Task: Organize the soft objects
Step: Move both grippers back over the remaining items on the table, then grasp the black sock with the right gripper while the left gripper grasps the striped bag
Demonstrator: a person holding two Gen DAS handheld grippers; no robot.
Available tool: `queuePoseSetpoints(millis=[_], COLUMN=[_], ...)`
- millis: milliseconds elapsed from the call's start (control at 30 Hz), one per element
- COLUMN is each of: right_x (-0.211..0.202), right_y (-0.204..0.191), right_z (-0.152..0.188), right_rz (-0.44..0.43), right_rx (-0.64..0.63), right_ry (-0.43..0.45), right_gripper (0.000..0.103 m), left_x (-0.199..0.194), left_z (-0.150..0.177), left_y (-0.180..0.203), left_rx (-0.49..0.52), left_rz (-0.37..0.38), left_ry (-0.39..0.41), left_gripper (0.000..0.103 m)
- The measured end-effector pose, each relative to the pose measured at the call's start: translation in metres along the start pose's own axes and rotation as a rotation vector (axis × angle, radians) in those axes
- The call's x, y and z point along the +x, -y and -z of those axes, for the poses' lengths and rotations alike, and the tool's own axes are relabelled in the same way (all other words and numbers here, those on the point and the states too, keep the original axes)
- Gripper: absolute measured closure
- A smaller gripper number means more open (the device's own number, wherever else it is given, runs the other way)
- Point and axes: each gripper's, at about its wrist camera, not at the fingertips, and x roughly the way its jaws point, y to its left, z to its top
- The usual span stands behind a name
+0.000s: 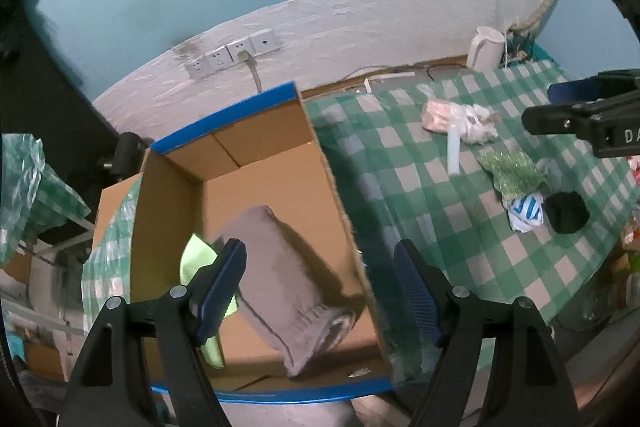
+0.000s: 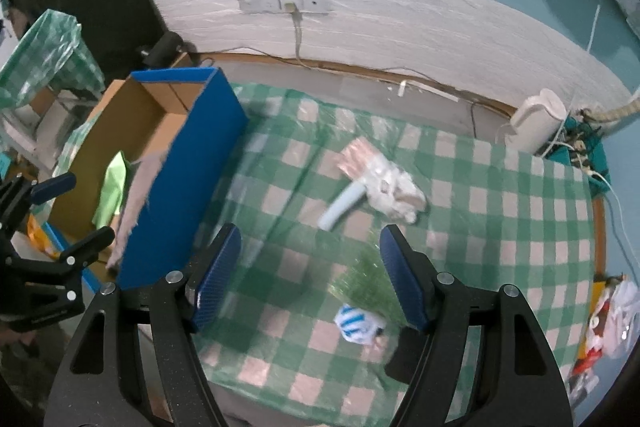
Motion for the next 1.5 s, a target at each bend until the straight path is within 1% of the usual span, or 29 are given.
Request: queuePoseSetpoints(millis=[67, 167, 367, 533, 733, 1033, 1267, 1500], right_x=[0.0, 0.002, 0.006, 0.011, 0.019, 0.029, 0.037, 0.046], right_y=[0.006, 0.013, 0.035, 0.052, 0.074, 0.106, 0.116, 0.119], right_z=[0.006, 0.013, 0.029, 0.038, 0.045, 0.06, 0.069, 0.085], right_rz=[0.006, 0.008, 0.028, 0.036, 0.05, 0.063, 0.058, 0.037], right_rx=[0.006, 0.011, 0.052, 0.085, 0.124, 0.186, 0.195, 0.188], right_ry=[-0.005, -0.018, -0.037, -0.053, -0.072, -0.101, -0.127, -0.165], right_gripper=[0.03, 0.03, 0.03, 0.03, 0.03, 0.03, 0.03, 0.03], left_x=[0.004, 0.008, 0.01, 0.017, 0.032, 0.056, 0.071, 0.078], left_z=[0.0, 0.0, -0.002, -0.003, -0.004, -0.01, -0.013, -0.017], left_y=[0.009, 0.023, 0.055, 0.075, 0.089, 0.108, 0.127, 0.144], left_rx=[0.016, 0.039, 0.102, 0.137, 0.127, 0.125, 0.151, 0.154], left_rz=[-0.004, 0.011, 0.026, 0.035, 0.074, 0.09, 0.095, 0.129], left_ry=[-0.013, -0.032, -0.043, -0.063, -0.112, -0.164, -0.196, -0.219], left_gripper=[0.025, 0.025, 0.025, 0.025, 0.025, 0.025, 0.025, 0.025])
